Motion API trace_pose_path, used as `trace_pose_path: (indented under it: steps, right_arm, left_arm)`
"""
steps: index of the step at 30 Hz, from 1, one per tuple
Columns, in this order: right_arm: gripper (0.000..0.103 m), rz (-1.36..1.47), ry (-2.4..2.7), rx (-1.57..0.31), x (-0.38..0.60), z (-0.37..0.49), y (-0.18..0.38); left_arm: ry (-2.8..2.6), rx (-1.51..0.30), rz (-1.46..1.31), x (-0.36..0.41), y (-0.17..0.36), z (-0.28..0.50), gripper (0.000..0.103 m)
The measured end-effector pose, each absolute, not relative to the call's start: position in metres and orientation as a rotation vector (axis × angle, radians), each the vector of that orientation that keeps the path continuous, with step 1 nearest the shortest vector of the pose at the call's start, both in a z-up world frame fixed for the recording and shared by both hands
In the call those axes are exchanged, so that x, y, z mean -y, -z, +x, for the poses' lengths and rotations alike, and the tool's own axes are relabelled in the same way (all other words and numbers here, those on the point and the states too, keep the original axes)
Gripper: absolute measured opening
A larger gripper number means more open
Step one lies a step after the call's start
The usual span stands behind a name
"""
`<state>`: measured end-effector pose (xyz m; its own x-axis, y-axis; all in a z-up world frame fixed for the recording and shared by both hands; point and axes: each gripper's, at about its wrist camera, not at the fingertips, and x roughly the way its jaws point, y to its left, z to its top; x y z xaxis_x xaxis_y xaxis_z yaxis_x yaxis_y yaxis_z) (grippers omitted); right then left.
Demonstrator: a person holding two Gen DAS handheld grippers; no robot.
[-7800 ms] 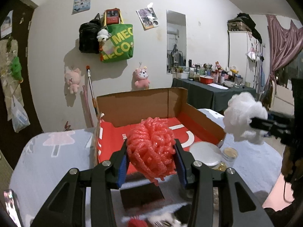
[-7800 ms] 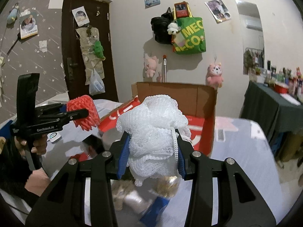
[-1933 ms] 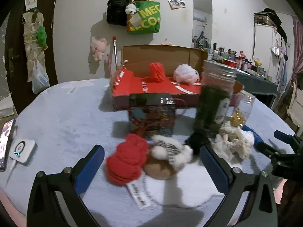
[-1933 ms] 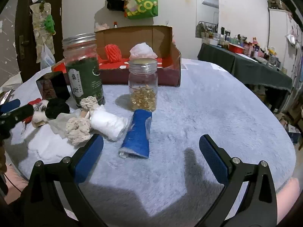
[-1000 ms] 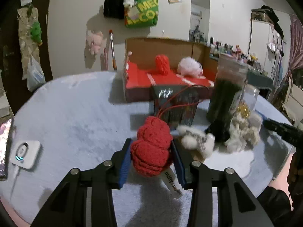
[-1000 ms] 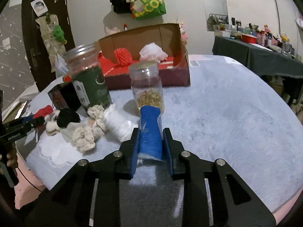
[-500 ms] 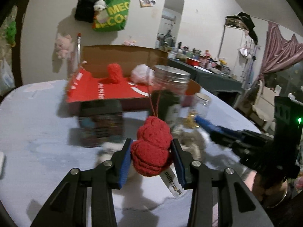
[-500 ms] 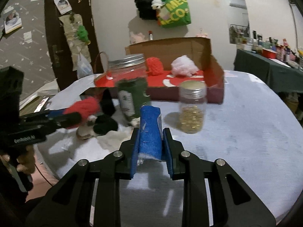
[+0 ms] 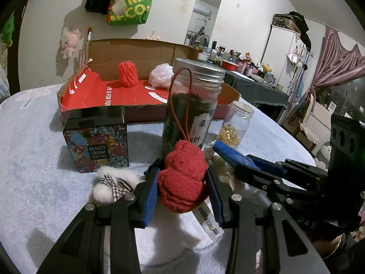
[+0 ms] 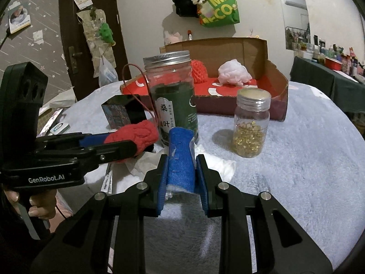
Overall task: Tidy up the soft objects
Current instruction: 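Carry the yarn ball and blue sponge roll over into the red box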
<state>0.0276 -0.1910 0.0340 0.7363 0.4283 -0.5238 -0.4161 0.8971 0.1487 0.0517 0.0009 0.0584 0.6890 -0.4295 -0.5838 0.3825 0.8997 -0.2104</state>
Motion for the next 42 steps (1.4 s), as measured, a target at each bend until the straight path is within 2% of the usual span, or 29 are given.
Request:
trace_pose_path:
  steps: [13, 29, 42]
  right_arm:
    - [0.023, 0.028, -0.44, -0.568, 0.199, 0.026, -0.039]
    - [0.023, 0.079, -0.353, -0.608, 0.254, 0.029, -0.031]
    - [0.023, 0.056, -0.35, -0.641, 0.281, 0.051, -0.033]
  left_arm:
    - [0.405, -0.653, -0.072, -0.021, -0.069, 0.047, 0.043]
    - [0.226, -0.671, -0.15, -0.111, -0.071, 0.039, 0.043]
    - [0.241, -0.677, -0.108, -0.139, -0.064, 0.077, 0.043]
